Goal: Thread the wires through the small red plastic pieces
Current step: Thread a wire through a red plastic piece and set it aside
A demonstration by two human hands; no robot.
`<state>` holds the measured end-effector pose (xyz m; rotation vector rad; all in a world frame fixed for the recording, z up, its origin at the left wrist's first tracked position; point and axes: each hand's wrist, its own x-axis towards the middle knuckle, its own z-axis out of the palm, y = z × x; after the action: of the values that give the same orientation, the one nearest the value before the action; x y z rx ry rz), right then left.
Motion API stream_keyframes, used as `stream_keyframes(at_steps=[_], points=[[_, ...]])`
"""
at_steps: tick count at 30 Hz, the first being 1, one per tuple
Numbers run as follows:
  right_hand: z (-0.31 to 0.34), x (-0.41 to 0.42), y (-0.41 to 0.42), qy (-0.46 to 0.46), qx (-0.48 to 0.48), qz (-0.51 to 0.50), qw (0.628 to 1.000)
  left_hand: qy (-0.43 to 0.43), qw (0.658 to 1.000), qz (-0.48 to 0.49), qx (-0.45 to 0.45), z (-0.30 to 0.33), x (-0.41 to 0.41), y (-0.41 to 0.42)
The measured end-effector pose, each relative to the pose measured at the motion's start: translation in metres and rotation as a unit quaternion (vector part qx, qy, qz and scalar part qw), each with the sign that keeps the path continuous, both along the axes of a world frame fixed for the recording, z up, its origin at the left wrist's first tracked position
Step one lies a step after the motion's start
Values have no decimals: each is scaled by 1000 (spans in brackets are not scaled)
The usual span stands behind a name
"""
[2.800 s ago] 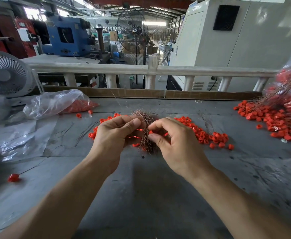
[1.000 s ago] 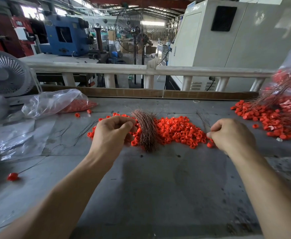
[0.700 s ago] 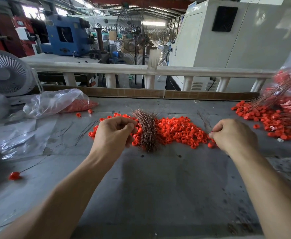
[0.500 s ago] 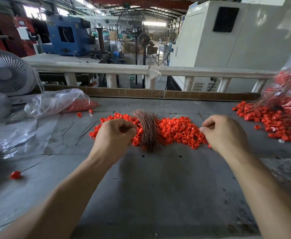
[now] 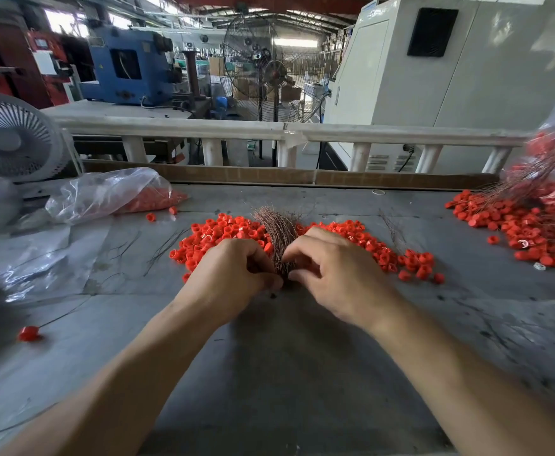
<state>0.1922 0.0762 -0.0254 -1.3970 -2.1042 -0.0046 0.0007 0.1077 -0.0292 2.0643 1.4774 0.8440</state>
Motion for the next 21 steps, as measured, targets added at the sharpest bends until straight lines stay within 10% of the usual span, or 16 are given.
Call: stream_keyframes(at_steps=[21], points=[[7,-8,-6,79,114,81,987,-81,987,-80,109,4,7,-10]])
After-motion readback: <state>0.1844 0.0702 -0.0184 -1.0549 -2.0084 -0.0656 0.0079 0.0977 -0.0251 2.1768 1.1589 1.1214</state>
